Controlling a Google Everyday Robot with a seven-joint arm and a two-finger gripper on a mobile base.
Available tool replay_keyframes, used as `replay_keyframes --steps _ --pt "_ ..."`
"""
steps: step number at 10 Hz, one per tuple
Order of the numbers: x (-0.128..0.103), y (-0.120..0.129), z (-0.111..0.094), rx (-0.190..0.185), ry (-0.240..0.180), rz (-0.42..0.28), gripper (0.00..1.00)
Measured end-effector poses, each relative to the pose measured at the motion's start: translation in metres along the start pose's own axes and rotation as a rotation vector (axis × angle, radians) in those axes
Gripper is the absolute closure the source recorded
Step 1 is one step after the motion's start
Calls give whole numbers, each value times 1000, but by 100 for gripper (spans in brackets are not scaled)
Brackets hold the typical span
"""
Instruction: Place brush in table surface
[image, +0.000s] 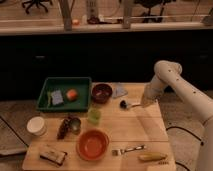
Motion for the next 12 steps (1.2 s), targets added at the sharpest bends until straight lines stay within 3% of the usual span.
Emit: replay_keyframes --steps 2,3,6,12 --pt "2 -8 2 26 -5 4 23" --pt "1 -12 4 38 -3 4 21" --pt "6 -21 12 83 8 29 20" --pt "16 -43 47 85 39 84 20"
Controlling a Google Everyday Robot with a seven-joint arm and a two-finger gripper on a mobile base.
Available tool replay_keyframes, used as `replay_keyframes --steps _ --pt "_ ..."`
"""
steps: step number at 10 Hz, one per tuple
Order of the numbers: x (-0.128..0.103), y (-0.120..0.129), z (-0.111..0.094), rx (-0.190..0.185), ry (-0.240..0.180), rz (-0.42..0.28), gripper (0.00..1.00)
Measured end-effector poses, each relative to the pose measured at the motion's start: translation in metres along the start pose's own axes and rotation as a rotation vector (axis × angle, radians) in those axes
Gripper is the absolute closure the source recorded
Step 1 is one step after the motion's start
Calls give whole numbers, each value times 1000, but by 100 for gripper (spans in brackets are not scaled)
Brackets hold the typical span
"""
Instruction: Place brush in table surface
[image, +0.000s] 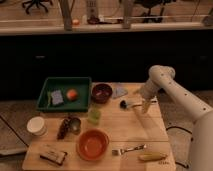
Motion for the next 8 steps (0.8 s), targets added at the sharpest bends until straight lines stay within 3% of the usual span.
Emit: replay_keyframes --steps 5,8 --pt "20 -12 34 -17 25 76 20" --pt "41 -3 53 -53 28 129 22"
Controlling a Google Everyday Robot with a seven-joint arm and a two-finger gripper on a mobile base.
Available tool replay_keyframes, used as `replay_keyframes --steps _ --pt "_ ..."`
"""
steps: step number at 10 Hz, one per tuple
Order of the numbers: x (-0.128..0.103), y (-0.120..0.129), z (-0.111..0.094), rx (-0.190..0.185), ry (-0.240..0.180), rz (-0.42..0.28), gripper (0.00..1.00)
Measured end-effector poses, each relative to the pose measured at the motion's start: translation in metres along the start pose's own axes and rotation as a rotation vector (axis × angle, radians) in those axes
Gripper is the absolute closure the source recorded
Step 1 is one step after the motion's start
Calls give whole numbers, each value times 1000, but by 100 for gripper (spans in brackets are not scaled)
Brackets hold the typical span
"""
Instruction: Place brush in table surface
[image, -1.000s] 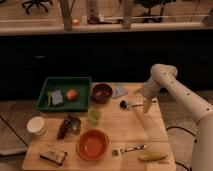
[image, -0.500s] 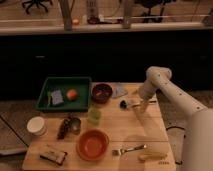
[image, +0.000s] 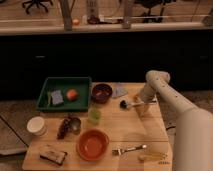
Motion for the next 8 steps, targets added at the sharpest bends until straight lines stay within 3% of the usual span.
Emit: replay_keyframes --steps 1,8 --pt "3 1 2 -3 4 5 28" --pt "4 0 -13 -3 12 4 98"
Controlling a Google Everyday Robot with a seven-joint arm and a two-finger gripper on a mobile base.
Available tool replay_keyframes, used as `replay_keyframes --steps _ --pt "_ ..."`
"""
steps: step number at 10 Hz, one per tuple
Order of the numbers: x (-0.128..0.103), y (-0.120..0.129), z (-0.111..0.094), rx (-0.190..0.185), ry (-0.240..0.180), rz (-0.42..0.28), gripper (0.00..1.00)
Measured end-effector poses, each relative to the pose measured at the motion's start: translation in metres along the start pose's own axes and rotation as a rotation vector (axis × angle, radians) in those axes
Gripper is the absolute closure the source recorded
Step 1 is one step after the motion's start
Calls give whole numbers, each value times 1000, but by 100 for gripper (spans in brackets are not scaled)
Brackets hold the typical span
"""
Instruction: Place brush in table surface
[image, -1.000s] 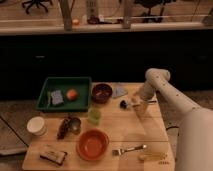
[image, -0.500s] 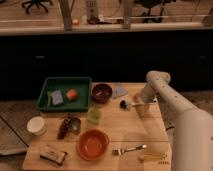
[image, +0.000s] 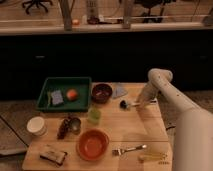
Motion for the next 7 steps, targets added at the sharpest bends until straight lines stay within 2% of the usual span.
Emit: replay_keyframes --steps 4,7 --pt "0 2 -2 -6 -3 -1 100" --pt "5 0 -2 10 -19 -5 100"
